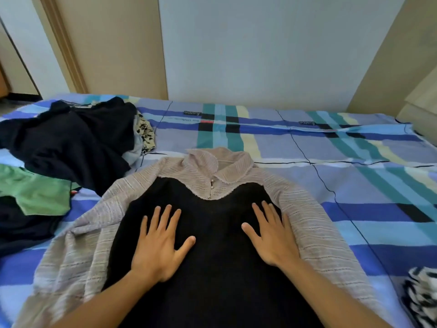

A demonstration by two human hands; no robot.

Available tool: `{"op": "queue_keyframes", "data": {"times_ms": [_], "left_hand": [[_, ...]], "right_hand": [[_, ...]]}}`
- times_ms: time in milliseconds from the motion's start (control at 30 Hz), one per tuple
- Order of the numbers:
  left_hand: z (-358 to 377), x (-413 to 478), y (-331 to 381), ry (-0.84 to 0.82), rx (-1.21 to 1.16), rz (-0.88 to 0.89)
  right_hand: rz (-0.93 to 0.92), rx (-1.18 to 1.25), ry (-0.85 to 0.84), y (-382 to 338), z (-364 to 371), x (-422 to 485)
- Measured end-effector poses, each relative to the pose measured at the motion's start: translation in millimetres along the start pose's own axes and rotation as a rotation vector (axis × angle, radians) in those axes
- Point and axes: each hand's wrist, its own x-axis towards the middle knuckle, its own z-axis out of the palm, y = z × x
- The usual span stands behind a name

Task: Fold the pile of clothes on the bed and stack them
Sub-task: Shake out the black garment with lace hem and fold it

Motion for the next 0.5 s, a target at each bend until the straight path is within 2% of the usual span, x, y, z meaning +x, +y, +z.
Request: {"op": "queue_keyframes", "data": {"times_ms": [100,200,300,367,433,500], "left_hand": [[5,4,-1,0.037,-0.009,0.014],[7,7,-5,0.052,-0.009,0.014],[8,7,-5,0.053,-0.013,0.019],[9,8,-6,0.056,-0.022,0.017],[10,8,-5,0.068,-0.024,0.015],[11,8,-4,0.071,-0.033,0.011]], "right_hand": [[0.025,-0.012,0.015,2,4,21],[0.003,-0.003,-0.040,1,-3,28],[-0.052,-0.032,-0.099,15,-21,7],[-0.042,-0.100,-0.077,33,-39,-17],[0.064,-0.182,-0.070,58,-60,-41],[0.248,-0.199,-0.188,82,-83,-61]]}}
